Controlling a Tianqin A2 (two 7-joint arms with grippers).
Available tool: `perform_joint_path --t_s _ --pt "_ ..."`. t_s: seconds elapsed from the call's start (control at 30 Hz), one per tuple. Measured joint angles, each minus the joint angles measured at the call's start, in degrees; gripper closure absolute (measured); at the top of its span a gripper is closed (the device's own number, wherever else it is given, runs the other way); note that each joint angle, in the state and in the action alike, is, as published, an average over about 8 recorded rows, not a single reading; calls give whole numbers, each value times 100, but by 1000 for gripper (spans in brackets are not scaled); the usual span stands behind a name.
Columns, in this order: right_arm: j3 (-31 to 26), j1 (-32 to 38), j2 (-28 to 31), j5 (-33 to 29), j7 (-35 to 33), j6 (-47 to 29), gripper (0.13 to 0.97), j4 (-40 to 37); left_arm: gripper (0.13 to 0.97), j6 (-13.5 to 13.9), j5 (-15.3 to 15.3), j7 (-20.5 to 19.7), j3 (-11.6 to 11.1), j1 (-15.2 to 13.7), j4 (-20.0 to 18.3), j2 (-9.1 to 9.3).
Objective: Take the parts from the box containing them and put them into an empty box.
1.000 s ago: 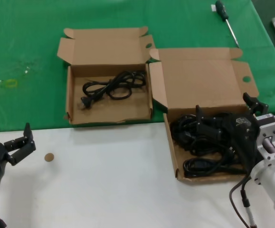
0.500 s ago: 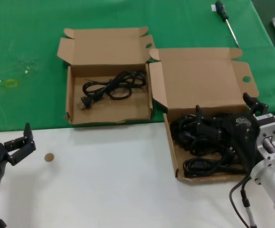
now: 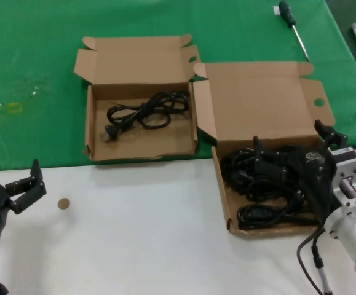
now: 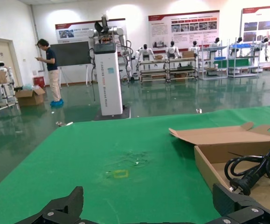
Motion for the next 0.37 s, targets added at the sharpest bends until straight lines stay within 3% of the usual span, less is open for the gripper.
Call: perform_joint_path --t_s 0.37 --pt "0 0 0 0 0 0 129 0 132 0 0 0 0 0 0 0"
